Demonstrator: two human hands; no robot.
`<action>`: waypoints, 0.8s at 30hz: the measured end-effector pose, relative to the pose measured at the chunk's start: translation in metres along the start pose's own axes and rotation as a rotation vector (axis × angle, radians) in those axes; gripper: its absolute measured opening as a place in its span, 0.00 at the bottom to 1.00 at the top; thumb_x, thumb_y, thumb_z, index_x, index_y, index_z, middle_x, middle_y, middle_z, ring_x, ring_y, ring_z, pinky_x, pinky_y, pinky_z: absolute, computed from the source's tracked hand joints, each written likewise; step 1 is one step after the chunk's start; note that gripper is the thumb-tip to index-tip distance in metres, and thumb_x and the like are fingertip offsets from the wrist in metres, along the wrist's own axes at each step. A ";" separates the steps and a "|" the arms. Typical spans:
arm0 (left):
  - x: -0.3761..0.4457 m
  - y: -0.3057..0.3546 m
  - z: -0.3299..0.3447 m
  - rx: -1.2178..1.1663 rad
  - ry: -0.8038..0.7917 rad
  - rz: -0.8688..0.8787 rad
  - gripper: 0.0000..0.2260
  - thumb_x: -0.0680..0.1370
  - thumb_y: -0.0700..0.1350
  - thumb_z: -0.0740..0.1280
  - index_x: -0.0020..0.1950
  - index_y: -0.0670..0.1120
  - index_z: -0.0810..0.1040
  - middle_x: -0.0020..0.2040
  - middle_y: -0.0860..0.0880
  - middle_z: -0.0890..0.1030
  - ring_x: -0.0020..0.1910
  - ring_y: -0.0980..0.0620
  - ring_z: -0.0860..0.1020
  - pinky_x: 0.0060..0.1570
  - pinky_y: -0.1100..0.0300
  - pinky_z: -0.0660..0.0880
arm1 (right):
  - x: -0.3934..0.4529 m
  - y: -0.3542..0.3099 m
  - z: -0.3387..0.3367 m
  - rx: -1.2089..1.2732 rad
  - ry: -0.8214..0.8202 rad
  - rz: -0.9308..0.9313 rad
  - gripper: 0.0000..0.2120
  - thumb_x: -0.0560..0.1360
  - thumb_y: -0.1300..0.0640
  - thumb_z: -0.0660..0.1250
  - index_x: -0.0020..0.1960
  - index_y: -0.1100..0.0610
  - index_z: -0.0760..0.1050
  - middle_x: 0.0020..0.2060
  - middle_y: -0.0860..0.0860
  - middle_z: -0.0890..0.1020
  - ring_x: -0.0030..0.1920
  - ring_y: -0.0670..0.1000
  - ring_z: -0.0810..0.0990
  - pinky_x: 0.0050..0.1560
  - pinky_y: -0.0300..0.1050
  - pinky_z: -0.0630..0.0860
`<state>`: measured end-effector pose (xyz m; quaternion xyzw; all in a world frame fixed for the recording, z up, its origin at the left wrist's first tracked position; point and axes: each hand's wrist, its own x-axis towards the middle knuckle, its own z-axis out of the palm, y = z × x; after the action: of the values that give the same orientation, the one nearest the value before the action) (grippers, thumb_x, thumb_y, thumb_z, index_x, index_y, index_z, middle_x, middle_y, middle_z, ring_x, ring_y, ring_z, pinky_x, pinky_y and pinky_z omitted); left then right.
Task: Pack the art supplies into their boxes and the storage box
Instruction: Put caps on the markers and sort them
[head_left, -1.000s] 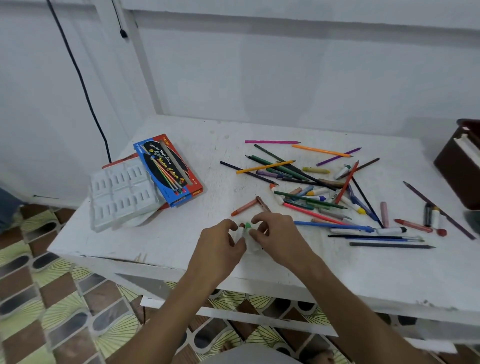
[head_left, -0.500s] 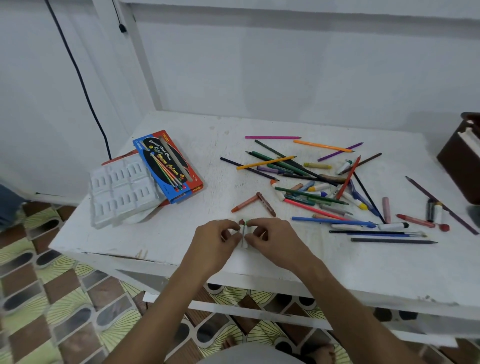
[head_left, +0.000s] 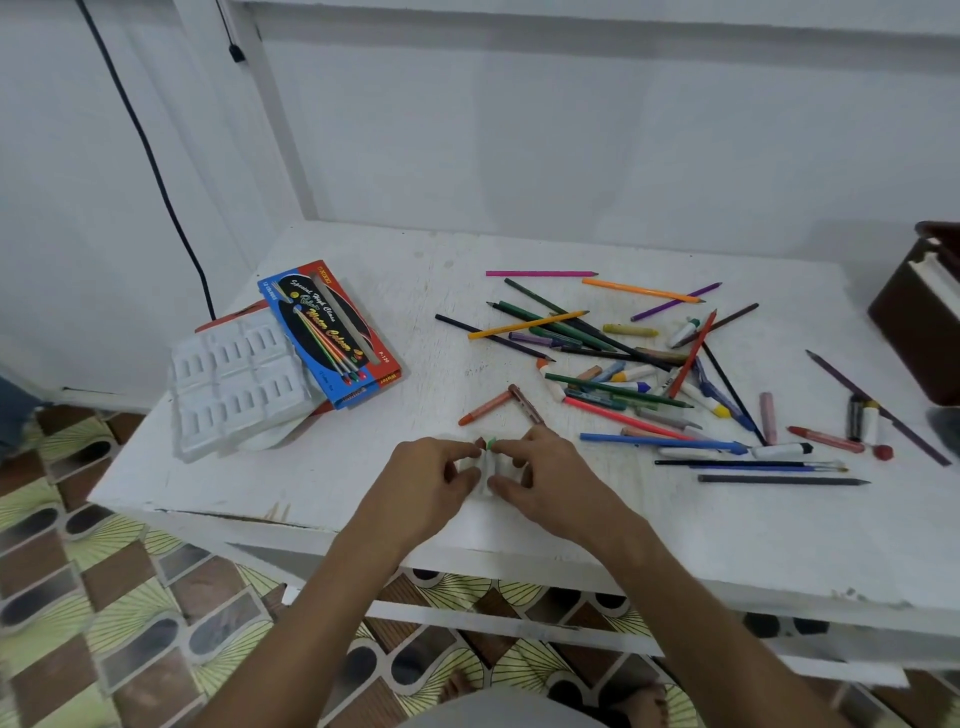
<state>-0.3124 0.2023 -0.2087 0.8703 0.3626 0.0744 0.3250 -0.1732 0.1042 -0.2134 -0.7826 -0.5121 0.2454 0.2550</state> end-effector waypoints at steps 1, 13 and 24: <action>0.001 0.000 0.000 0.007 -0.006 0.002 0.15 0.78 0.50 0.65 0.65 0.54 0.77 0.46 0.52 0.81 0.39 0.58 0.77 0.35 0.75 0.66 | 0.000 -0.001 0.000 -0.012 -0.015 0.000 0.22 0.76 0.50 0.66 0.69 0.50 0.70 0.50 0.49 0.70 0.44 0.44 0.70 0.47 0.36 0.68; 0.007 -0.003 -0.003 -0.084 -0.081 -0.062 0.10 0.77 0.50 0.67 0.59 0.57 0.78 0.41 0.54 0.80 0.38 0.56 0.79 0.34 0.69 0.72 | -0.004 0.007 -0.002 0.000 -0.001 -0.068 0.22 0.76 0.49 0.66 0.69 0.49 0.70 0.46 0.48 0.72 0.42 0.42 0.69 0.41 0.30 0.63; 0.015 0.003 -0.013 -0.027 0.013 -0.031 0.12 0.77 0.50 0.67 0.60 0.52 0.80 0.44 0.55 0.79 0.40 0.58 0.76 0.34 0.71 0.68 | -0.005 0.014 -0.016 -0.005 0.097 -0.038 0.15 0.76 0.53 0.66 0.62 0.53 0.77 0.46 0.45 0.75 0.40 0.41 0.73 0.39 0.26 0.67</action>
<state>-0.3046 0.2178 -0.1980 0.8596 0.3771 0.0802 0.3355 -0.1552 0.0919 -0.2101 -0.7843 -0.5145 0.2012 0.2821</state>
